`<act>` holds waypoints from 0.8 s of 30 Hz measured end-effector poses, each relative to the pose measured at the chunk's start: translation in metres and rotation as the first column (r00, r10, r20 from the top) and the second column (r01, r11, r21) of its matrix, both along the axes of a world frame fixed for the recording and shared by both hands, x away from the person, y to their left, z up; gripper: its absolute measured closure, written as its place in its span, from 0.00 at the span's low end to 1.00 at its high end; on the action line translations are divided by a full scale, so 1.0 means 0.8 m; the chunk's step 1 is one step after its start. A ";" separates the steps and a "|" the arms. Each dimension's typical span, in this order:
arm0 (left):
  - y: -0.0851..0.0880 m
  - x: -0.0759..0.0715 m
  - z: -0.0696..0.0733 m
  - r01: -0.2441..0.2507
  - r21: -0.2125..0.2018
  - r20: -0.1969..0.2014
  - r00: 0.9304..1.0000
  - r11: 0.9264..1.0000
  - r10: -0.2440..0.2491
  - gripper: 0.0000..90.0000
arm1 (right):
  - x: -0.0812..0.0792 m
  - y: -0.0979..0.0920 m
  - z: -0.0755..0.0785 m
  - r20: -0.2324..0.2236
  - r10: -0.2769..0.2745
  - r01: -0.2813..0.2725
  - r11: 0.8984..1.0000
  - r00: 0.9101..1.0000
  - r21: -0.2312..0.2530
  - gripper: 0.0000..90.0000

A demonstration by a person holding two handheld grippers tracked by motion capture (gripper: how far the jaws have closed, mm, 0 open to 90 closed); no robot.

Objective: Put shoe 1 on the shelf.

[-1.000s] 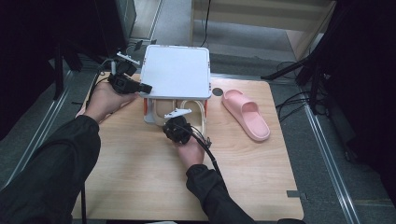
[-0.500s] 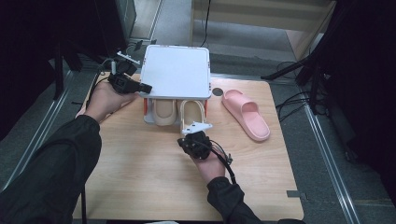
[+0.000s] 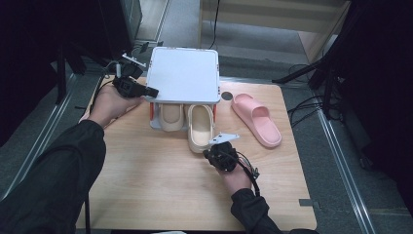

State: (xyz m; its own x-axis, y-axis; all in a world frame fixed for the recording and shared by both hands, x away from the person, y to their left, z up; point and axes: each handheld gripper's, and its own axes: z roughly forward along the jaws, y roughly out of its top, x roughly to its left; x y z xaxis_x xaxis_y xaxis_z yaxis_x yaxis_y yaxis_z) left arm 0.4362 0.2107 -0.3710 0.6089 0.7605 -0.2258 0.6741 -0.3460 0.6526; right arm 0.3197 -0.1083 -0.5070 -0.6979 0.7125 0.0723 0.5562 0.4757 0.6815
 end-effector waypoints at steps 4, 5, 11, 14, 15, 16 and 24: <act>-0.002 0.002 0.002 0.008 0.013 -0.009 1.000 1.000 -0.008 0.99 | 0.014 0.003 -0.005 0.002 -0.009 0.009 1.000 1.000 0.014 1.00; -0.002 0.002 0.002 0.011 0.016 -0.010 1.000 1.000 -0.011 0.99 | 0.018 0.004 -0.005 0.006 -0.009 0.009 1.000 1.000 0.018 1.00; -0.001 0.001 0.001 0.011 0.012 -0.004 1.000 1.000 -0.011 0.99 | 0.044 0.012 -0.003 0.012 -0.045 0.045 0.999 0.999 0.029 1.00; 0.001 0.002 0.000 0.014 0.003 -0.004 1.000 1.000 -0.014 0.99 | 0.063 0.016 -0.004 0.018 -0.053 0.052 0.996 0.998 0.068 1.00; 0.001 0.002 0.000 0.014 0.003 -0.004 1.000 1.000 -0.014 0.99 | 0.063 0.016 -0.004 0.018 -0.053 0.052 0.996 0.998 0.068 1.00; 0.001 0.002 0.000 0.017 0.002 -0.004 1.000 1.000 -0.017 0.99 | 0.070 0.018 -0.006 0.031 -0.054 0.051 0.997 0.998 0.066 1.00; 0.003 0.002 -0.001 0.023 -0.008 0.003 1.000 1.000 -0.023 0.99 | 0.095 0.021 -0.009 0.005 -0.085 0.084 0.992 0.996 0.097 1.00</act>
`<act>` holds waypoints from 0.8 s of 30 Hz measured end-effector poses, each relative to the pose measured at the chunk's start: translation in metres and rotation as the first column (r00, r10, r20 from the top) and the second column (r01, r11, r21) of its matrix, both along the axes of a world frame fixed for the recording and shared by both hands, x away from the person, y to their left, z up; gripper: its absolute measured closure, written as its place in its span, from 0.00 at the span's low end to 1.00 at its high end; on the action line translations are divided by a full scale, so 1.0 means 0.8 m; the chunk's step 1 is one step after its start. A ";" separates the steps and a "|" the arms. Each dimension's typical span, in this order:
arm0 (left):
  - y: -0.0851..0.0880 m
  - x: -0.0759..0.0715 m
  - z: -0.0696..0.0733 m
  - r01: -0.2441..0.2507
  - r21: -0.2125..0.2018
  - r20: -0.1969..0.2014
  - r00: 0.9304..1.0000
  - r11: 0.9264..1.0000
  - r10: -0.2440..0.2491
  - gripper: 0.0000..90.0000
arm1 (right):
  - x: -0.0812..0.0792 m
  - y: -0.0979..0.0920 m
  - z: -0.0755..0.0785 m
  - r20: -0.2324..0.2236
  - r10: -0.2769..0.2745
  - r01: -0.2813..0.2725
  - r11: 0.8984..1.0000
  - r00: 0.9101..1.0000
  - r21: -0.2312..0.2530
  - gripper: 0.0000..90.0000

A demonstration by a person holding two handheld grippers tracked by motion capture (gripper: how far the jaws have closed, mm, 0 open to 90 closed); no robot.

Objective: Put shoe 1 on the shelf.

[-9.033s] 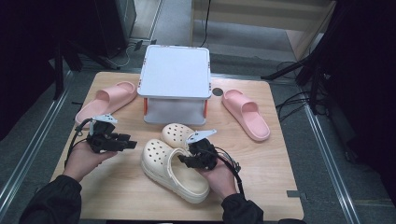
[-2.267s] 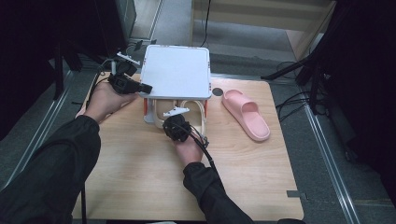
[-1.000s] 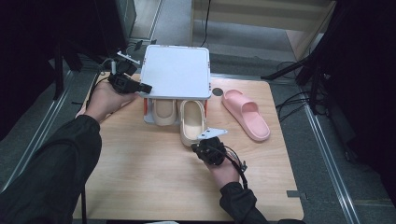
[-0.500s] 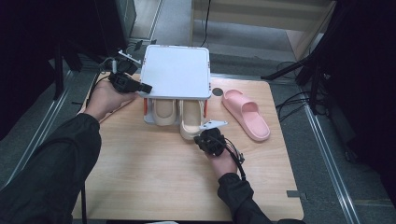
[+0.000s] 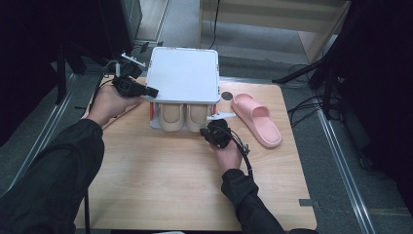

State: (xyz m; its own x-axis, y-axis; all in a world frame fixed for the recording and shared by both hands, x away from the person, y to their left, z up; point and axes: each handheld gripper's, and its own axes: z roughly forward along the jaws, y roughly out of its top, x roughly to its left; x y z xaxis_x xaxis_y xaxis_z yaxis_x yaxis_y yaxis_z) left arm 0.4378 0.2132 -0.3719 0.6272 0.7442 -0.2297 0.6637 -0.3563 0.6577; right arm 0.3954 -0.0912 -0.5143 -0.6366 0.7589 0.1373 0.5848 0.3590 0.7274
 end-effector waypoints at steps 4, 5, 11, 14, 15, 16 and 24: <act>-0.001 0.000 0.000 0.003 0.001 0.003 1.000 1.000 -0.003 0.99 | 0.004 0.002 0.000 -0.005 -0.001 0.002 1.000 1.000 0.002 1.00; 0.000 0.000 0.000 0.003 -0.002 0.001 1.000 1.000 -0.003 0.99 | 0.005 0.003 0.000 -0.002 0.002 -0.002 1.000 1.000 0.001 1.00; 0.002 0.001 -0.001 0.029 -0.002 0.018 0.999 1.000 -0.029 0.99 | -0.002 0.000 0.004 -0.006 0.018 -0.017 0.999 1.000 0.028 0.99; 0.003 0.002 0.000 0.018 -0.023 -0.001 1.000 1.000 -0.018 0.92 | -0.012 -0.007 0.011 -0.003 0.042 -0.042 0.999 0.999 0.034 0.95; 0.003 0.003 0.001 0.021 -0.043 -0.018 1.000 0.999 -0.022 0.86 | -0.016 -0.010 0.013 -0.004 0.048 -0.047 0.998 0.999 0.042 0.95; 0.003 0.003 0.002 0.021 -0.045 -0.022 1.000 0.999 -0.022 0.80 | -0.021 -0.013 0.015 -0.006 0.057 -0.057 0.997 0.998 0.047 0.94; 0.001 -0.015 0.017 0.046 0.002 0.013 0.999 0.999 -0.046 0.62 | -0.057 -0.034 0.026 -0.007 0.164 -0.163 0.986 0.987 0.033 0.81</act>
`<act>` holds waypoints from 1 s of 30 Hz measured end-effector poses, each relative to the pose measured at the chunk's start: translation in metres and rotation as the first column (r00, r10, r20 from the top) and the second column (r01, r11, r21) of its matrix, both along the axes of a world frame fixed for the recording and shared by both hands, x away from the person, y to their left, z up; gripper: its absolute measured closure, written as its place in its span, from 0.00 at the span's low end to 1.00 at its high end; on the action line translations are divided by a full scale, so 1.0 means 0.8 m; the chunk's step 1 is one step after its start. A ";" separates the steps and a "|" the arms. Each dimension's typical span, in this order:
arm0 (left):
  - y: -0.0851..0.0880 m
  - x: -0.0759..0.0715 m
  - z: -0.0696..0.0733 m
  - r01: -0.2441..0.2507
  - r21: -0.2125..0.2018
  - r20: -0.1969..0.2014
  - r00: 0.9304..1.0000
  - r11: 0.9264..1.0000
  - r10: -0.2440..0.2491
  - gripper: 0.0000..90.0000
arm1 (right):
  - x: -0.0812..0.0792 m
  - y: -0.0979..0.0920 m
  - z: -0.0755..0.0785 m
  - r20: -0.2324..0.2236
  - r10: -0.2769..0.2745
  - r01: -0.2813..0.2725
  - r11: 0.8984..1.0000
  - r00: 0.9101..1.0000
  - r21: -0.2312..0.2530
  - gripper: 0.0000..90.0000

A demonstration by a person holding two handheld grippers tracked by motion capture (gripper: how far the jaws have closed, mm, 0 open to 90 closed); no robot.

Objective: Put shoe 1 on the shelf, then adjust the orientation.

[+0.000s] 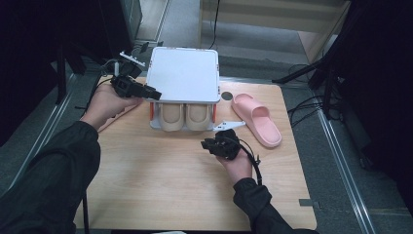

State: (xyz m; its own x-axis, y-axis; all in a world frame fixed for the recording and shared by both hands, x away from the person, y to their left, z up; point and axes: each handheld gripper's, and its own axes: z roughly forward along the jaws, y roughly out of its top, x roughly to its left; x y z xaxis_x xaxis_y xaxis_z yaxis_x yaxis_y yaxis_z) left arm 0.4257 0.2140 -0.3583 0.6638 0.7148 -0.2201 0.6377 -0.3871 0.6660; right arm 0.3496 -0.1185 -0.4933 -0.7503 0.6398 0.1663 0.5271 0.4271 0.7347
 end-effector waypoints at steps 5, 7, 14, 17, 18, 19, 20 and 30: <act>0.009 -0.017 0.007 0.004 -0.012 0.002 1.000 1.000 -0.004 0.57 | -0.011 -0.011 0.006 -0.040 0.065 -0.064 0.998 0.997 0.028 0.72; 0.015 -0.024 0.008 0.001 -0.020 0.002 1.000 1.000 -0.001 0.56 | -0.015 -0.018 0.005 -0.031 0.093 -0.092 0.995 0.995 0.032 0.69; 0.038 -0.043 0.003 -0.013 -0.034 0.002 1.000 0.999 0.013 0.53 | -0.023 -0.041 0.008 -0.030 0.095 -0.093 0.994 0.995 0.064 0.62; 0.046 -0.050 -0.001 -0.028 -0.031 0.004 1.000 0.999 0.028 0.52 | -0.022 -0.050 0.007 -0.023 0.081 -0.079 0.995 0.996 0.064 0.62; 0.049 -0.052 -0.002 -0.031 -0.031 0.004 0.999 0.999 0.031 0.52 | -0.022 -0.052 0.006 -0.019 0.073 -0.072 0.995 0.997 0.063 0.62; 0.051 -0.053 -0.004 -0.034 -0.034 0.003 0.999 0.999 0.035 0.52 | -0.020 -0.054 0.006 -0.015 0.071 -0.070 0.995 0.997 0.065 0.62; 0.054 -0.054 -0.006 -0.034 -0.029 -0.001 0.999 0.999 0.034 0.52 | -0.019 -0.055 0.006 -0.018 0.066 -0.065 0.996 0.998 0.064 0.62; 0.075 -0.067 -0.029 -0.065 -0.016 0.008 0.998 0.998 0.065 0.51 | -0.014 -0.058 0.008 0.008 0.059 -0.059 0.995 0.998 0.081 0.61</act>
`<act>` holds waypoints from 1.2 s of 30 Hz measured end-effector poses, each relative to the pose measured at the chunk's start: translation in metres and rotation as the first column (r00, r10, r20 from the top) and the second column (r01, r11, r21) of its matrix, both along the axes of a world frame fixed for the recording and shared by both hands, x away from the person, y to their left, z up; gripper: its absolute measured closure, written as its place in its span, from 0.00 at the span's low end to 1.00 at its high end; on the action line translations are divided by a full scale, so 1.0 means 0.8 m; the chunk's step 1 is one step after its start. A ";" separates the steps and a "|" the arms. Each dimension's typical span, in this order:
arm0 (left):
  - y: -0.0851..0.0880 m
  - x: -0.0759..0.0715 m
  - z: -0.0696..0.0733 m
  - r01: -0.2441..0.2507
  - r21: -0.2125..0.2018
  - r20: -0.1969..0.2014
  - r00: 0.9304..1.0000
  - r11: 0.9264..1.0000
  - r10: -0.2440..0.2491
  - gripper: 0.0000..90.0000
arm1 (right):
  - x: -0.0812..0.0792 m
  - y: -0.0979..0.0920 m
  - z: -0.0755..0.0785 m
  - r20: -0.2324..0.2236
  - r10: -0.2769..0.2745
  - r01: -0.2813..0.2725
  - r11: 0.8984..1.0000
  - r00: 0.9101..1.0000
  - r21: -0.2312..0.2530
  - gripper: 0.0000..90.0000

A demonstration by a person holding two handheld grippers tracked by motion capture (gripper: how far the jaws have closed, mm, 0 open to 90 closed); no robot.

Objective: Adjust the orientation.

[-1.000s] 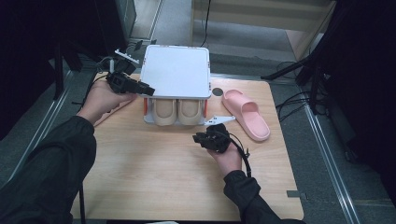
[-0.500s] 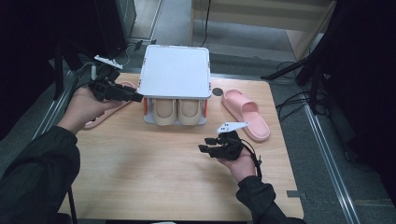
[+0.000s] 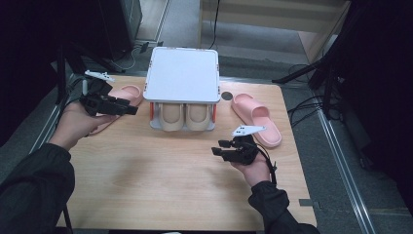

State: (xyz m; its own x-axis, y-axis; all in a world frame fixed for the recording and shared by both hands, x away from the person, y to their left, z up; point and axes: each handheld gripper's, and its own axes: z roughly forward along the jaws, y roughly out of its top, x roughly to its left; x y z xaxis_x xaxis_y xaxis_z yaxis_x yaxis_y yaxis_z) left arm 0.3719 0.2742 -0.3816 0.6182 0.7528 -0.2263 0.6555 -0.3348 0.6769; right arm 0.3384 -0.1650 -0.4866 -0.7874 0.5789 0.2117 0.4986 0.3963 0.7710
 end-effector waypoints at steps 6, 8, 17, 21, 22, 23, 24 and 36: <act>0.016 0.000 -0.021 -0.024 0.025 -0.005 1.000 0.999 0.024 0.51 | 0.000 0.000 0.001 0.001 -0.001 0.001 1.000 1.000 0.003 0.61; 0.022 0.001 -0.028 -0.034 0.028 -0.010 0.999 0.999 0.034 0.51 | 0.001 -0.001 0.001 0.002 0.000 0.000 1.000 1.000 0.003 0.61; 0.047 0.018 -0.060 -0.074 0.055 -0.035 0.996 0.996 0.076 0.51 | 0.002 0.001 0.002 -0.002 0.007 -0.007 1.000 1.000 0.005 0.61; 0.060 0.030 -0.070 -0.097 0.041 -0.037 0.994 0.994 0.099 0.52 | 0.003 0.004 0.001 -0.004 0.015 -0.015 1.000 1.000 0.003 0.61; 0.064 0.033 -0.073 -0.104 0.038 -0.036 0.994 0.994 0.105 0.53 | 0.003 0.004 0.001 -0.004 0.018 -0.018 1.000 1.000 0.006 0.61; 0.068 0.036 -0.076 -0.118 0.040 -0.037 0.992 0.992 0.119 0.54 | 0.002 0.005 0.001 -0.008 0.017 -0.017 1.000 1.000 0.005 0.61; 0.072 0.040 -0.079 -0.127 0.047 -0.041 0.991 0.991 0.129 0.54 | 0.002 0.005 0.001 -0.007 0.019 -0.019 1.000 1.000 0.005 0.61; 0.113 0.072 -0.122 -0.205 0.051 -0.069 0.976 0.977 0.208 0.54 | -0.002 0.005 0.003 0.011 0.021 -0.021 1.000 1.000 0.004 0.61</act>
State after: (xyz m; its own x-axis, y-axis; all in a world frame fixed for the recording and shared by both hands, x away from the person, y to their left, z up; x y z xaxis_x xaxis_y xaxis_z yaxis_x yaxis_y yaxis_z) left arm 0.4291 0.3650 -0.4795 0.4310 0.8725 -0.2302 0.7613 -0.2146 0.6118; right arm 0.3366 -0.1609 -0.4839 -0.8015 0.5616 0.2056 0.4821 0.4035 0.7777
